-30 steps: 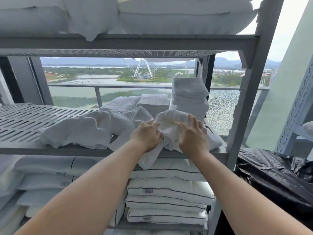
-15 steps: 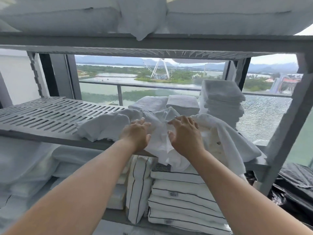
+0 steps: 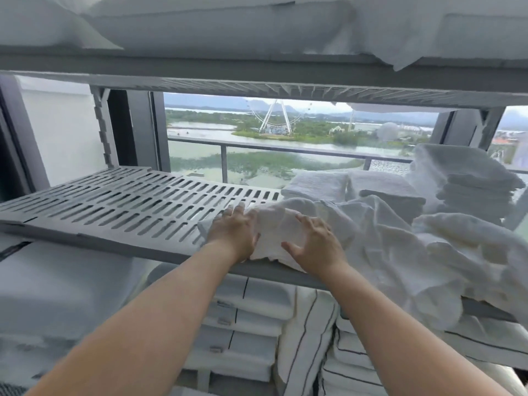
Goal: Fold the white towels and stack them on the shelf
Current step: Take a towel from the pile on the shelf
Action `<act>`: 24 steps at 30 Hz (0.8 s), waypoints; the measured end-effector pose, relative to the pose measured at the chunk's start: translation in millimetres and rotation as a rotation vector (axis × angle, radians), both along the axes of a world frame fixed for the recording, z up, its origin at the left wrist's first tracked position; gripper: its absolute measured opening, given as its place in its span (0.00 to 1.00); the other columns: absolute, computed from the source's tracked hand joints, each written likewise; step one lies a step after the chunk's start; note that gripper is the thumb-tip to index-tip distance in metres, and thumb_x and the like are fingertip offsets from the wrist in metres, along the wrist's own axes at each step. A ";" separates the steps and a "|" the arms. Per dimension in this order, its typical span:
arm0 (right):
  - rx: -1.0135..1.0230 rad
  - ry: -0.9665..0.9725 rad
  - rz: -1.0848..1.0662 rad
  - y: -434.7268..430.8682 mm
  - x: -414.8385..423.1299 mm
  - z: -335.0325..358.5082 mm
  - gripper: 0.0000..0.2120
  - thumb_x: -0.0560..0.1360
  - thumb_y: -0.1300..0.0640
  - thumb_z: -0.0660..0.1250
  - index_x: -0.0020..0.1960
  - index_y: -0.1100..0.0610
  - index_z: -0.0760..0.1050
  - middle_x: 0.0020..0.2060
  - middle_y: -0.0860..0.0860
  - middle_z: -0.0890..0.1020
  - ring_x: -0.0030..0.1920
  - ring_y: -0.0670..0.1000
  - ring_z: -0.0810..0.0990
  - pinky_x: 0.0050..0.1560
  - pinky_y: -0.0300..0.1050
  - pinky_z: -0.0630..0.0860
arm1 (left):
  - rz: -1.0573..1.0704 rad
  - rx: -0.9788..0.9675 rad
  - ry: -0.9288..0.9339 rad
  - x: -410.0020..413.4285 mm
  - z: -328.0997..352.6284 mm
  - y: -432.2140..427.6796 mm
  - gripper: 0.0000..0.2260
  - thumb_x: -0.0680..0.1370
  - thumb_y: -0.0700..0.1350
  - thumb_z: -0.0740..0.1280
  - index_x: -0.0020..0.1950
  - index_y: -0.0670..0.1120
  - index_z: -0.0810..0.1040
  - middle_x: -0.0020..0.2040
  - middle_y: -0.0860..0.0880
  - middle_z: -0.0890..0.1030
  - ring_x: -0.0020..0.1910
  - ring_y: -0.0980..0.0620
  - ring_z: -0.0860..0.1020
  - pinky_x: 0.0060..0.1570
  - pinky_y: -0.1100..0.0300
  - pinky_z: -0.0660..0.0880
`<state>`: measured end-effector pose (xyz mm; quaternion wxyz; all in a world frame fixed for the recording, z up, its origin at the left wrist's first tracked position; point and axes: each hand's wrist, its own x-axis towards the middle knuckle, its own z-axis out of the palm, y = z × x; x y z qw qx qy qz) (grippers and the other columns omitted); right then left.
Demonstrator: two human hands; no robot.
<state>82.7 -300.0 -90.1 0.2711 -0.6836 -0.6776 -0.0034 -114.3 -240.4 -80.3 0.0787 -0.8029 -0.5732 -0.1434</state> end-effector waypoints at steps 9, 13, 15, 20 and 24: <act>-0.021 0.019 -0.037 58.1 -23.8 -18.5 0.36 0.75 0.43 0.68 0.78 0.47 0.57 0.66 0.55 0.74 0.66 0.60 0.72 0.65 0.56 0.72 | -0.146 -0.105 -0.015 -26.8 -19.3 49.0 0.25 0.83 0.49 0.59 0.79 0.61 0.57 0.71 0.48 0.74 0.65 0.45 0.77 0.60 0.47 0.77; 0.100 0.018 -0.031 88.0 -33.6 -19.7 0.27 0.75 0.56 0.65 0.72 0.51 0.63 0.61 0.55 0.78 0.61 0.60 0.76 0.57 0.54 0.75 | -0.127 -0.011 -0.073 -38.5 -12.4 66.8 0.24 0.82 0.43 0.58 0.76 0.63 0.65 0.68 0.49 0.77 0.60 0.45 0.80 0.56 0.47 0.78; 0.150 0.039 -0.004 108.0 -43.4 -17.7 0.25 0.75 0.61 0.62 0.71 0.53 0.66 0.59 0.56 0.79 0.59 0.60 0.77 0.53 0.52 0.77 | -0.100 0.004 -0.077 -47.5 -6.7 79.3 0.25 0.81 0.42 0.59 0.74 0.63 0.67 0.67 0.50 0.78 0.59 0.44 0.79 0.53 0.51 0.78; 0.161 0.098 0.128 165.3 -79.7 -12.6 0.24 0.75 0.66 0.59 0.71 0.55 0.69 0.59 0.57 0.80 0.60 0.60 0.78 0.57 0.50 0.74 | -0.007 0.010 -0.036 -85.8 5.2 114.2 0.24 0.80 0.41 0.56 0.71 0.62 0.70 0.63 0.50 0.80 0.57 0.45 0.79 0.47 0.53 0.75; 0.180 0.112 0.203 199.6 -104.5 -16.8 0.27 0.73 0.68 0.57 0.70 0.54 0.70 0.58 0.57 0.80 0.58 0.60 0.78 0.55 0.50 0.75 | 0.076 0.036 -0.007 -115.4 4.3 140.7 0.23 0.80 0.41 0.57 0.71 0.63 0.70 0.62 0.52 0.80 0.55 0.46 0.80 0.45 0.53 0.76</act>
